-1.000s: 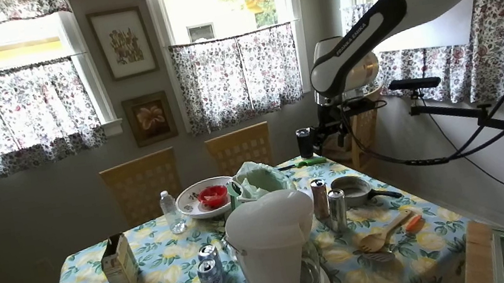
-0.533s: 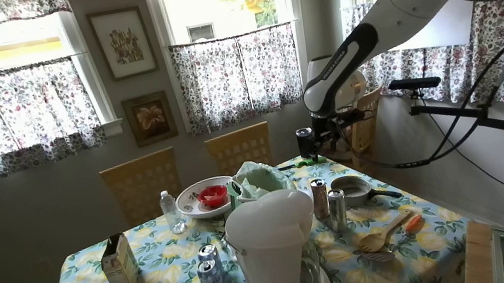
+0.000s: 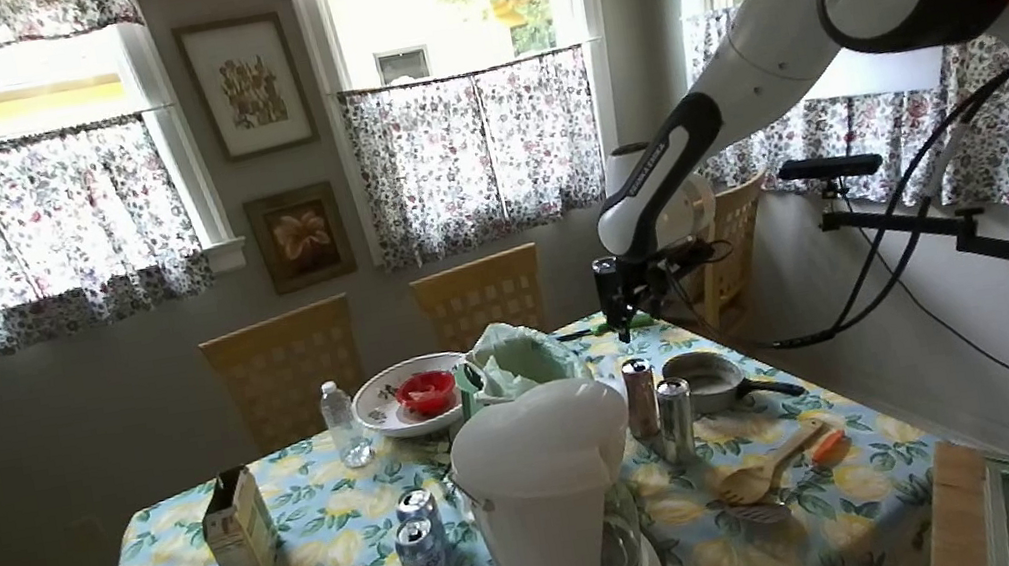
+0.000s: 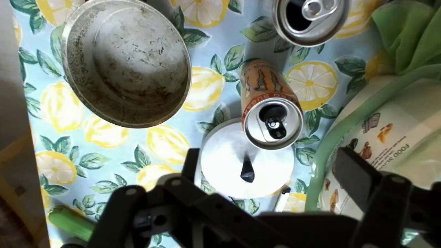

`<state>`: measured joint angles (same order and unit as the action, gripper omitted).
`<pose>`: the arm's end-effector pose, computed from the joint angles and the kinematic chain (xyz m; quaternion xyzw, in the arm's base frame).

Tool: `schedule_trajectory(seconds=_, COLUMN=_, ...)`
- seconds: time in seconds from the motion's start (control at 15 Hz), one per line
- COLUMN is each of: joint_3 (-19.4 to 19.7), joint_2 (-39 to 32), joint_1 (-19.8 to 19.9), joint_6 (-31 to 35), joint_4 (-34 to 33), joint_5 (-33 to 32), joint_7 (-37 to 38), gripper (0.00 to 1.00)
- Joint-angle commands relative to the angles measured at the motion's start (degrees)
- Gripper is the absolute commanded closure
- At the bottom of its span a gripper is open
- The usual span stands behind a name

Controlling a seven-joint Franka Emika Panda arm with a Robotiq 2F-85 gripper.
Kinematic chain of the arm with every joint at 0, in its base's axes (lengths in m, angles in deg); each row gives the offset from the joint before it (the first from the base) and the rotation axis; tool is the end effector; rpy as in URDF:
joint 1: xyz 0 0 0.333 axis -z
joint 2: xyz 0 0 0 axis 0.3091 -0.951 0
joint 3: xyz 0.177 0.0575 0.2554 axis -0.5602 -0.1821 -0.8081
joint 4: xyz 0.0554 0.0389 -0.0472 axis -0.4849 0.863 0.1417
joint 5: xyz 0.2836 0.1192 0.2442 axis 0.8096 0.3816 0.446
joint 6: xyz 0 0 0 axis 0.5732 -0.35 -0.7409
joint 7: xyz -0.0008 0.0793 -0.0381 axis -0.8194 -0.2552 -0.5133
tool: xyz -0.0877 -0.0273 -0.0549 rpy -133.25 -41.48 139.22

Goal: Put the orange can on top of the silver can.

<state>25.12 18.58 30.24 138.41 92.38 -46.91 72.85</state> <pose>0.5482 -0.2346 0.2914 0.9883 -0.1264 0.0687 0.0500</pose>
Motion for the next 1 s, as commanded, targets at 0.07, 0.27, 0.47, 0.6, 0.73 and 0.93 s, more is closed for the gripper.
schedule_trajectory(seconds=0.07, joint_3=-2.33, joint_2=-4.38, joint_1=1.86, joint_6=0.55, joint_4=-3.68, joint_5=1.47, joint_7=-3.61, gripper=0.0)
schedule_trajectory(seconds=0.27, joint_3=-3.21, joint_2=-6.31, joint_1=2.18, joint_6=0.73, joint_4=-4.57, joint_5=1.36, joint_7=-4.56, gripper=0.0)
schedule_trajectory(seconds=0.47, joint_3=-3.4, joint_2=-7.85, joint_1=2.07, joint_6=1.07, joint_4=-5.07, joint_5=0.34, joint_7=-4.78, gripper=0.0)
schedule_trajectory(seconds=0.6, joint_3=-3.48, joint_2=-8.84, joint_1=2.19, joint_6=1.02, joint_4=-5.57, joint_5=0.26, joint_7=-4.96, gripper=0.0)
schedule_trajectory(seconds=0.73, joint_3=-3.45, joint_2=-9.61, joint_1=2.25, joint_6=1.0, joint_4=-6.01, joint_5=0.14, joint_7=-5.07, gripper=0.0)
schedule_trajectory(seconds=0.93, joint_3=-3.43, joint_2=-10.52, joint_1=2.24, joint_6=1.0, joint_4=-6.51, joint_5=-0.07, joint_7=-4.97, gripper=0.0)
